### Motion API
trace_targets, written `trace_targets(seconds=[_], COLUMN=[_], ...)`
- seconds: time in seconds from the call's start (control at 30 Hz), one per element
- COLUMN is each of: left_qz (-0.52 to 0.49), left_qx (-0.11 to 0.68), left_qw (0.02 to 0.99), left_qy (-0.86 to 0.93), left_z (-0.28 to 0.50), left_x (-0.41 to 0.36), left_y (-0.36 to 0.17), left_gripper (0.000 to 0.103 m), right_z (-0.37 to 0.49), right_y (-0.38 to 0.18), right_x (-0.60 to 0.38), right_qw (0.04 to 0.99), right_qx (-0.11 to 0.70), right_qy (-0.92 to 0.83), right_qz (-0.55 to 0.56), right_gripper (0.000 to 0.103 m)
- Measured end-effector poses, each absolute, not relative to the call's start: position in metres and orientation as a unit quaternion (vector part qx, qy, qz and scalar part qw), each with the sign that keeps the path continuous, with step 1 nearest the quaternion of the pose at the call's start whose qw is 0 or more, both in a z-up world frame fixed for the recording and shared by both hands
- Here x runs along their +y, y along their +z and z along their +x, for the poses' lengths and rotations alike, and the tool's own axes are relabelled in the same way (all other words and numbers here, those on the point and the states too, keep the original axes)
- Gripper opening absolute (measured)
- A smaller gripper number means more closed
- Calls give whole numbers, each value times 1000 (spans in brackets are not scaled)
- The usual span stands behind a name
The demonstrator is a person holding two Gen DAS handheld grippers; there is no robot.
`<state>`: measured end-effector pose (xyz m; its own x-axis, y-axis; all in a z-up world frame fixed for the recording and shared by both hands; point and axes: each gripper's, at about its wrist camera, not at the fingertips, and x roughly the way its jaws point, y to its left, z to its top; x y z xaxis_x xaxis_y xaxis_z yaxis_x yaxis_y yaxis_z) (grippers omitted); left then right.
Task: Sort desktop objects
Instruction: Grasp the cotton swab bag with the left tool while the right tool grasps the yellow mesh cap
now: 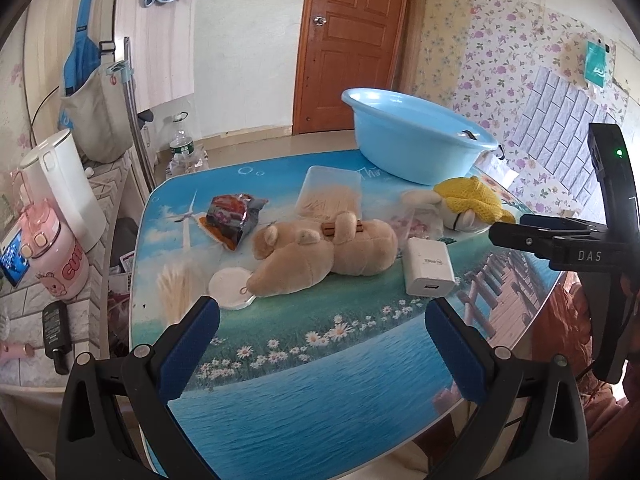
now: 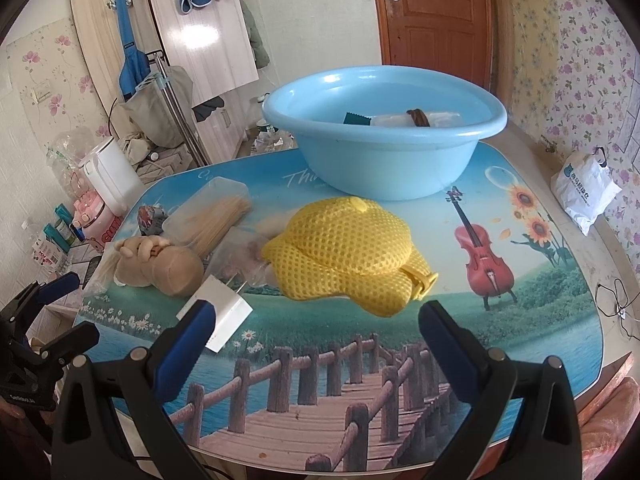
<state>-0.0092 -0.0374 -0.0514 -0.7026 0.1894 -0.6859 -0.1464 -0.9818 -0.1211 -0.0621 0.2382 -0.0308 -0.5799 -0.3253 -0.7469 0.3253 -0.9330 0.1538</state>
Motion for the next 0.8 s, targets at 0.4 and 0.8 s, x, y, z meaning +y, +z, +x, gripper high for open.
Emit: trace_targets(seconds=[0.4, 0.8], left_qz=[-386, -397], left_qx=[-21, -57], left_qw=[71, 47], left_qy=[920, 915], left_z=[-32, -43], left_x=[-66, -131], left_y=[-68, -73], left_gripper=[103, 86], right_z=[-68, -92], right_y=[-28, -26], right_x=[242, 233], right_qw=[166, 156], right_qx=[6, 8], right_qy=[-894, -895], right_qz=[415, 417], right_gripper=[103, 103])
